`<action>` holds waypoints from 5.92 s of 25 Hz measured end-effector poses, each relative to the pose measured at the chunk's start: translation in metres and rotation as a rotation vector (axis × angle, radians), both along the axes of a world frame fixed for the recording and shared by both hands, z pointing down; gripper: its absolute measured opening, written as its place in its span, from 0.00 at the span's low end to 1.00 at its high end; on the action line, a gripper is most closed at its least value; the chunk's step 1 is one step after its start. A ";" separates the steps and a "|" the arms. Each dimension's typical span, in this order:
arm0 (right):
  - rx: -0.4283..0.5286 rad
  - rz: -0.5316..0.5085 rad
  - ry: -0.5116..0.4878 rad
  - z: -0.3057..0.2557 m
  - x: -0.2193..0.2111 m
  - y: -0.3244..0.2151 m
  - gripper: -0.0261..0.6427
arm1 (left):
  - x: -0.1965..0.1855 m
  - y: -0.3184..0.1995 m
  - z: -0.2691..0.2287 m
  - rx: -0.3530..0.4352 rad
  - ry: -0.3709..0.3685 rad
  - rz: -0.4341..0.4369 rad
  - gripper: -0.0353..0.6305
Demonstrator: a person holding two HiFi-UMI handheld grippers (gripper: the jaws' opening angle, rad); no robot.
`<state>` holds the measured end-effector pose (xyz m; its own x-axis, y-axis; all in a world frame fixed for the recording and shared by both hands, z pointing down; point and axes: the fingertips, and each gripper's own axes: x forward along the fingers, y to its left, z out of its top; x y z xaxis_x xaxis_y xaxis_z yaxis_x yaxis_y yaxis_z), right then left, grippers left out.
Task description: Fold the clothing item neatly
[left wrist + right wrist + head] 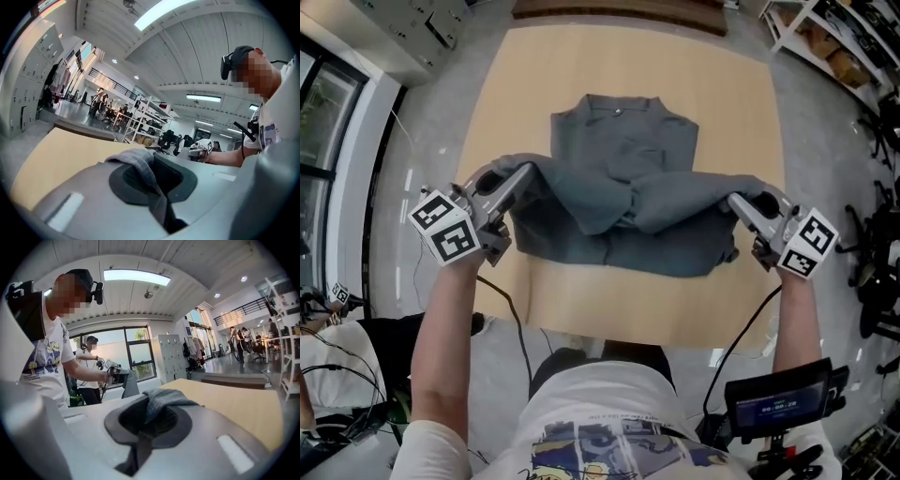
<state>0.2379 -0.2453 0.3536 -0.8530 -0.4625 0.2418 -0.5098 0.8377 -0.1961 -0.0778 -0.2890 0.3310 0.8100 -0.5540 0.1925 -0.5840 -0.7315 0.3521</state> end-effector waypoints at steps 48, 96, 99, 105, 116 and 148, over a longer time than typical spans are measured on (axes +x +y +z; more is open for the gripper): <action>-0.413 0.405 0.149 0.214 0.074 -0.097 0.36 | -0.061 -0.120 0.192 -0.295 -0.389 -0.276 0.41; -0.207 0.466 0.298 0.103 -0.109 0.212 0.35 | -0.071 0.232 0.086 -0.077 -0.277 -0.029 0.30; -0.215 0.471 0.286 0.104 -0.121 0.237 0.35 | -0.076 0.257 0.087 -0.074 -0.274 -0.018 0.29; -0.197 0.485 0.278 0.091 -0.142 0.291 0.35 | -0.088 0.311 0.082 -0.068 -0.269 0.013 0.26; -0.121 0.426 0.287 0.061 -0.177 0.360 0.33 | -0.085 0.388 0.059 -0.028 -0.285 0.036 0.16; -0.038 0.261 0.323 0.044 -0.153 0.541 0.04 | -0.020 0.586 0.070 -0.091 -0.275 -0.011 0.07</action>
